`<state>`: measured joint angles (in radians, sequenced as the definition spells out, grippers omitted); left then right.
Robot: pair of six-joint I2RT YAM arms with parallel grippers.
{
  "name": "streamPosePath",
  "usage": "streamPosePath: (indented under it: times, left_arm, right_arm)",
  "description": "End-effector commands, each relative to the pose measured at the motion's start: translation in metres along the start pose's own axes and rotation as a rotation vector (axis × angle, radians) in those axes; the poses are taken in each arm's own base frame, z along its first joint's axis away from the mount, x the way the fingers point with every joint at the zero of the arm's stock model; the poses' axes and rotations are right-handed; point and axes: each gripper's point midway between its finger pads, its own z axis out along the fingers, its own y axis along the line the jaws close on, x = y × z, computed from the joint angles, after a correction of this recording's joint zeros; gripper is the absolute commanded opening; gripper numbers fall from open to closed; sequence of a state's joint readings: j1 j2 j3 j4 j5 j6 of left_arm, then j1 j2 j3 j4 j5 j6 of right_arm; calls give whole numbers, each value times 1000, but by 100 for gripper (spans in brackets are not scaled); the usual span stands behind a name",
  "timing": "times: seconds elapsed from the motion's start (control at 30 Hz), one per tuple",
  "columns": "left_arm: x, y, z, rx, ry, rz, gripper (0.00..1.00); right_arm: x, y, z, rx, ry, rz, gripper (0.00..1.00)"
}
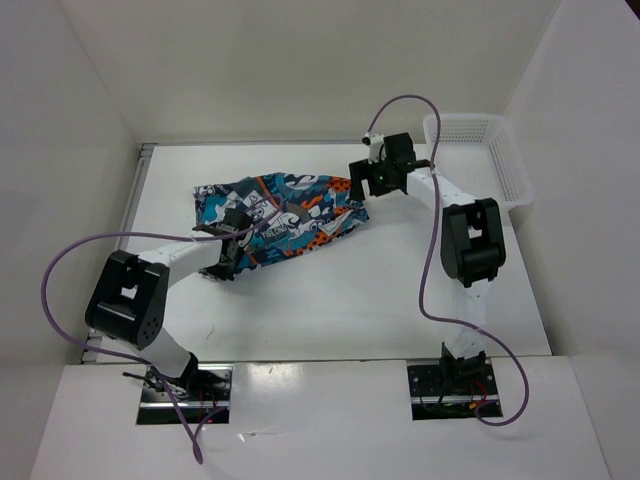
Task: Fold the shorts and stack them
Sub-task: Fold the shorts
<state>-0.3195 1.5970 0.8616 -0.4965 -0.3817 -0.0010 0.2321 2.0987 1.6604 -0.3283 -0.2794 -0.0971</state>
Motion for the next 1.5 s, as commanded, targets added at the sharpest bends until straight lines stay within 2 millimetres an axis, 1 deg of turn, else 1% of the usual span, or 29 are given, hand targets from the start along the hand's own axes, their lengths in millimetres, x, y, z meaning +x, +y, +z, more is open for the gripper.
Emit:
streamPosePath:
  times: [0.0, 0.03, 0.07, 0.1, 0.13, 0.17, 0.2, 0.27, 0.37, 0.47, 0.53, 0.57, 0.6, 0.63, 0.67, 0.73, 0.77, 0.8, 0.9, 0.93, 1.0, 1.03, 1.1, 1.13, 1.23, 1.33, 1.4, 1.43, 1.47]
  left_arm:
    - [-28, -2, -35, 64, -78, -4, 11]
    - [-33, -2, -45, 80, -97, -9, 13]
    - [-36, -5, -52, 103, -107, 0, 14]
    - [-31, -16, -58, 159, -82, 22, 14]
    - [-38, -18, -70, 195, -103, 18, 14]
    - [-37, -24, -76, 240, -93, 23, 16]
    - [-30, -39, -85, 327, -65, 42, 16]
    - [-28, -48, -100, 405, -44, 48, 17]
    - [-34, -65, -116, 528, -49, 49, 17]
    - [-63, -37, -102, 497, -125, -55, 19]
    - [-73, 1, -83, 392, -151, -147, 19]
    - [-79, 14, -71, 350, -171, -177, 19]
    - [-80, 26, -62, 311, -170, -206, 19]
    - [-78, 48, -53, 250, -176, -255, 19]
    - [-70, 52, -42, 229, -146, -268, 19]
    - [-58, 55, -25, 190, -104, -274, 20]
    - [-40, 53, -11, 157, -43, -266, 20]
    - [-32, 51, -5, 149, -15, -261, 20]
    - [-11, 43, 13, 144, 68, -244, 20]
    - [-8, 41, 16, 146, 77, -242, 20]
    - [-4, 38, 21, 148, 89, -239, 20]
    - [-3, 37, 23, 148, 86, -240, 20]
    - [-2, 34, 24, 160, 93, -239, 20]
    - [0, 33, 27, 162, 103, -236, 20]
    - [-6, 29, 24, 191, 76, -242, 21]
    - [-30, 37, 9, 200, -2, -257, 25]
    - [-42, 42, -1, 205, -34, -262, 29]
    - [-58, 49, -11, 205, -85, -270, 32]
    - [-66, 53, -14, 200, -106, -273, 33]
  right_arm:
    - [16, 26, -38, -100, 20, 76, 95]
    - [41, 27, -34, -102, 74, 107, 95]
    - [47, 28, -32, -101, 84, 124, 95]
    - [52, 28, -32, -101, 94, 137, 96]
    - [57, 28, -26, -101, 104, 151, 96]
    - [57, 27, -22, -101, 101, 150, 96]
    - [61, 23, -19, -81, 112, 161, 96]
    - [55, 17, -10, -65, 95, 167, 96]
    - [58, 12, -1, -39, 102, 189, 96]
    - [65, 13, 6, -52, 116, 206, 96]
    - [69, 14, 9, -61, 126, 210, 96]
    - [74, 14, 12, -61, 137, 214, 95]
    - [79, 19, 16, -69, 151, 209, 95]
    - [78, 21, 16, -82, 150, 199, 93]
    - [78, 21, 16, -82, 150, 199, 91]
    - [78, 25, 19, -88, 152, 192, 86]
    - [78, 30, 20, -97, 155, 171, 84]
    - [78, 30, 20, -97, 155, 171, 80]
    - [84, 33, 21, -93, 167, 158, 60]
    - [84, 37, 22, -99, 169, 151, 50]
    - [88, 39, 22, -114, 176, 134, 39]
    - [88, 39, 22, -114, 176, 134, 29]
    - [89, 37, 22, -107, 176, 118, 20]
    - [80, 34, 19, -88, 157, 110, 14]
    - [75, 28, 16, -60, 144, 71, 0]
    - [55, 27, 1, -41, 100, 25, 0]
    - [51, 28, -9, -42, 90, -8, 0]
    - [55, 27, -16, -46, 105, -60, 0]
    - [47, 29, -29, -45, 82, -96, 0]
